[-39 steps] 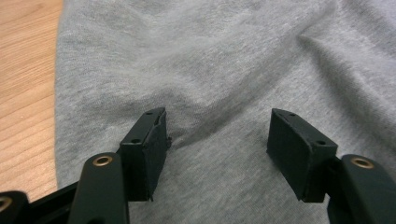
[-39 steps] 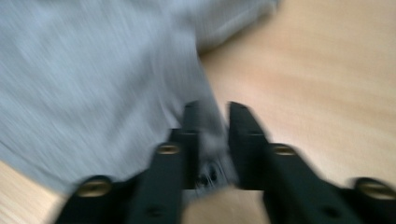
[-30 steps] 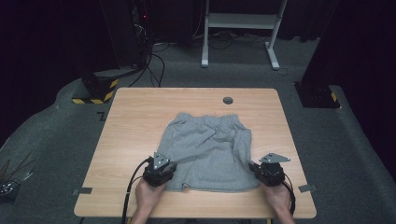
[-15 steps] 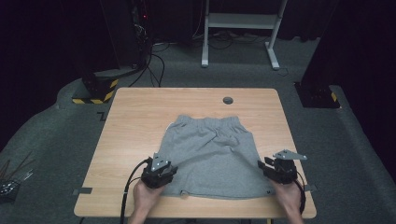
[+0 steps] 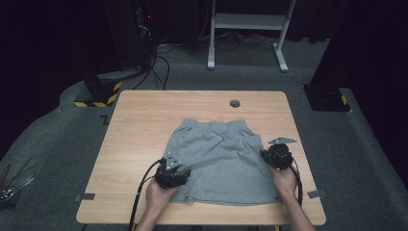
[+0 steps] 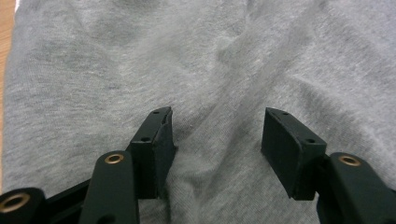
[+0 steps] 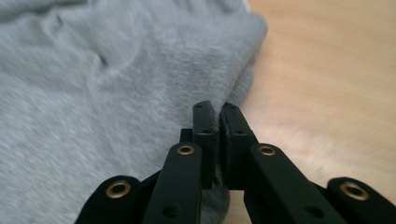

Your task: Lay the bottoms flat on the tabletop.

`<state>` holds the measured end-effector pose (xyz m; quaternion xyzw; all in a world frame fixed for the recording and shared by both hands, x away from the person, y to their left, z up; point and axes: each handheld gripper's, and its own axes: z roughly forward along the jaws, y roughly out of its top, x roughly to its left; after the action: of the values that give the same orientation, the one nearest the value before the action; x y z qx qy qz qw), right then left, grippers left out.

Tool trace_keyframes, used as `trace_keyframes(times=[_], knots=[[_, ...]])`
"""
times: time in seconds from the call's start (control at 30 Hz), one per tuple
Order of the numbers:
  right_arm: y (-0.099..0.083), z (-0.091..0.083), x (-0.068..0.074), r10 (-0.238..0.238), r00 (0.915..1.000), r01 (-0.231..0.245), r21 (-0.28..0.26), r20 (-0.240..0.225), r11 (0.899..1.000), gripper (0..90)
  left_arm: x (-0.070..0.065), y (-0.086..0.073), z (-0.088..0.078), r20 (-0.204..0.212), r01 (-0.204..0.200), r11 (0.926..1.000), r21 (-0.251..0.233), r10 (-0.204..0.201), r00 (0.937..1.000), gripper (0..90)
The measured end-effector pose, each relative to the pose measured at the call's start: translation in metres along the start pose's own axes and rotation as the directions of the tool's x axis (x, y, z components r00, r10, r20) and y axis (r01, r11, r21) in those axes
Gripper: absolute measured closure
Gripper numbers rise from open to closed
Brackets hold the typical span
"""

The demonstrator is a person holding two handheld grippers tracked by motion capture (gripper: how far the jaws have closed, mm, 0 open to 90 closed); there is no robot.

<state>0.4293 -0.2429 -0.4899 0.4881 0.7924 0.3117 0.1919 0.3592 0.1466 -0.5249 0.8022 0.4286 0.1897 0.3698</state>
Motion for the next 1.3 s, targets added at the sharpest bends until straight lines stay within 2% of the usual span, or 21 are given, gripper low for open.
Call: trace_keyframes(times=[0.07,0.13,0.23,0.27,0.33,0.4,0.47,0.53,0.6,0.67,0.73,0.77,0.83,0.9,1.0,1.07,1.1,1.17,1.23,1.27,1.3], knots=[[0.009,-0.012,0.009,-0.042,0.9989,0.043,-0.052,0.022,0.998,86.3,-0.002,0.0,0.001,-0.009,-0.01,1.0,0.0,0.01,0.9999,42.8],[0.02,-0.021,0.026,-0.117,0.9923,0.12,-0.095,0.041,0.988,86.1,-0.002,0.0,0.001,-0.012,-0.008,1.0,0.001,0.008,0.9999,42.0],[0.032,-0.022,0.053,-0.205,0.9788,0.203,-0.14,0.003,0.969,85.7,-0.002,0.0,0.001,-0.015,-0.008,1.0,0.002,0.008,0.9999,41.0],[0.034,-0.02,0.06,-0.218,0.9758,0.214,-0.144,-0.012,0.966,85.5,-0.001,0.0,0.001,-0.016,-0.007,1.0,0.003,0.007,0.9998,40.8],[0.035,-0.006,0.078,-0.262,0.9627,0.253,-0.121,-0.066,0.96,84.4,-0.002,0.0,0.001,-0.017,-0.006,1.0,0.002,0.006,0.9998,40.5],[0.031,0.014,0.094,-0.295,0.9488,0.29,-0.06,-0.112,0.955,79.2,-0.002,0.0,0.001,-0.017,-0.006,1.0,0.002,0.006,0.9998,40.3],[0.023,0.03,0.103,-0.299,0.9408,0.299,-0.025,-0.16,0.954,71.5,-0.001,0.0,0.001,-0.016,-0.007,1.0,0.003,0.007,0.9998,39.9],[0.02,0.029,0.105,-0.291,0.9413,0.288,-0.041,-0.172,0.957,66.0,-0.002,0.0,0.001,-0.017,-0.008,1.0,0.003,0.008,0.9998,39.7],[0.018,0.017,0.1,-0.264,0.9474,0.257,-0.063,-0.181,0.964,62.2,-0.002,0.0,0.001,-0.017,-0.007,1.0,0.001,0.007,0.9998,39.6],[0.017,0.0,0.089,-0.229,0.9577,0.212,-0.113,-0.174,0.971,62.3,-0.002,0.0,0.001,-0.019,-0.007,1.0,0.001,0.007,0.9998,39.4],[0.017,-0.01,0.076,-0.18,0.9697,0.159,-0.133,-0.165,0.978,63.4,-0.002,0.0,0.001,-0.021,-0.007,1.0,0.001,0.007,0.9998,39.2],[0.018,-0.013,0.068,-0.145,0.9761,0.124,-0.132,-0.162,0.983,63.5,-0.002,0.0,0.001,-0.021,-0.007,1.0,0.001,0.007,0.9998,39.1],[0.018,-0.01,0.06,-0.111,0.9827,0.095,-0.111,-0.149,0.989,63.2,-0.002,0.0,0.001,-0.021,-0.006,1.0,0.001,0.007,0.9998,39.0],[0.017,0.0,0.057,-0.087,0.9852,0.075,-0.083,-0.148,0.994,61.9,-0.002,0.0,0.001,-0.021,-0.006,1.0,0.001,0.006,0.9998,38.9],[0.015,0.021,0.058,-0.083,0.9896,0.08,-0.025,-0.118,0.996,62.7,-0.002,0.0,0.001,-0.021,-0.006,1.0,0.002,0.006,0.9998,38.9],[0.014,0.031,0.06,-0.104,0.9903,0.105,0.009,-0.092,0.994,74.2,-0.002,0.0,0.001,-0.021,-0.005,1.0,0.002,0.005,0.9998,38.9],[0.013,0.031,0.059,-0.117,0.9896,0.117,0.001,-0.084,0.993,79.8,-0.002,0.0,0.001,-0.021,-0.005,1.0,0.002,0.005,0.9998,38.9],[0.015,0.025,0.055,-0.13,0.9886,0.13,-0.005,-0.077,0.992,82.5,-0.002,0.0,0.001,-0.02,-0.005,1.0,0.002,0.005,0.9998,38.9],[0.019,0.014,0.048,-0.159,0.9871,0.159,-0.021,-0.018,0.987,82.9,-0.002,0.0,0.001,-0.02,-0.005,1.0,0.002,0.005,0.9998,38.9],[0.021,0.009,0.043,-0.159,0.9873,0.159,-0.03,0.003,0.987,82.9,-0.002,0.0,0.001,-0.02,-0.004,1.0,0.001,0.004,0.9998,38.9],[0.024,0.002,0.033,-0.135,0.9901,0.137,-0.045,0.037,0.99,82.9,-0.002,0.0,0.001,-0.02,-0.005,1.0,0.002,0.005,0.9998,38.9]])
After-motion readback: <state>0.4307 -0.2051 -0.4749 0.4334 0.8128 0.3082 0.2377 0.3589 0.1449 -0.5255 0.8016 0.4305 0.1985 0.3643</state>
